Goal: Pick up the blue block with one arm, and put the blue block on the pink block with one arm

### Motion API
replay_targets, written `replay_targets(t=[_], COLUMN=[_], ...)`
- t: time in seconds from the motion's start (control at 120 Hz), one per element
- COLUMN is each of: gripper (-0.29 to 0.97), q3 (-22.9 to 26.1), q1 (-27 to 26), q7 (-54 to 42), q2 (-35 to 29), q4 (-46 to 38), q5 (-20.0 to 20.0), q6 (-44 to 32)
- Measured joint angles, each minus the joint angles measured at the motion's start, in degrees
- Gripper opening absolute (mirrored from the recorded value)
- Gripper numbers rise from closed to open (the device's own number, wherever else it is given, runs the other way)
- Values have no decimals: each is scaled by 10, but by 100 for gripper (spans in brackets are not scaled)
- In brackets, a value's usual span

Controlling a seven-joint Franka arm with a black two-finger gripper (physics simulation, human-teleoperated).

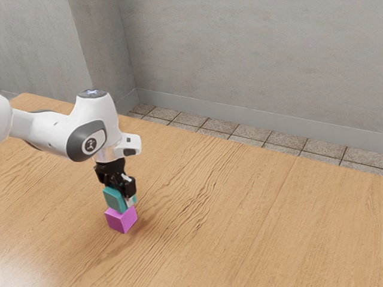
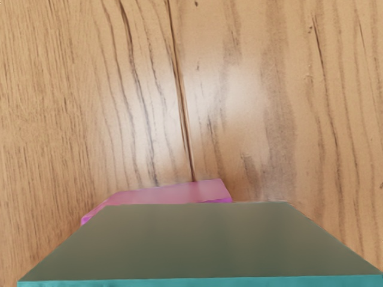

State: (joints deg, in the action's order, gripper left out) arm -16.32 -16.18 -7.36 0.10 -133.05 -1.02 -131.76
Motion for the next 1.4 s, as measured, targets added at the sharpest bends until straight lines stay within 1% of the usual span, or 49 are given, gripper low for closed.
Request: replay_targets(t=[0.083,0.325,0.683,0.75,1.1,1.4], gripper=[30,30,30,30,30,30], q3=[-9,-10,-12,-19,-23,-24], q1=[-7,-12,-40,-47,-16,-30], q7=[0,1,3,4,6,7], q2=[-6,-12,-16,-18,-19,-20], q4=[-7,-20,-28,-28,-30,-32], q5=[0,2,7,7,7,7], q6=[-2,-17,-31,-32,-35,-37])
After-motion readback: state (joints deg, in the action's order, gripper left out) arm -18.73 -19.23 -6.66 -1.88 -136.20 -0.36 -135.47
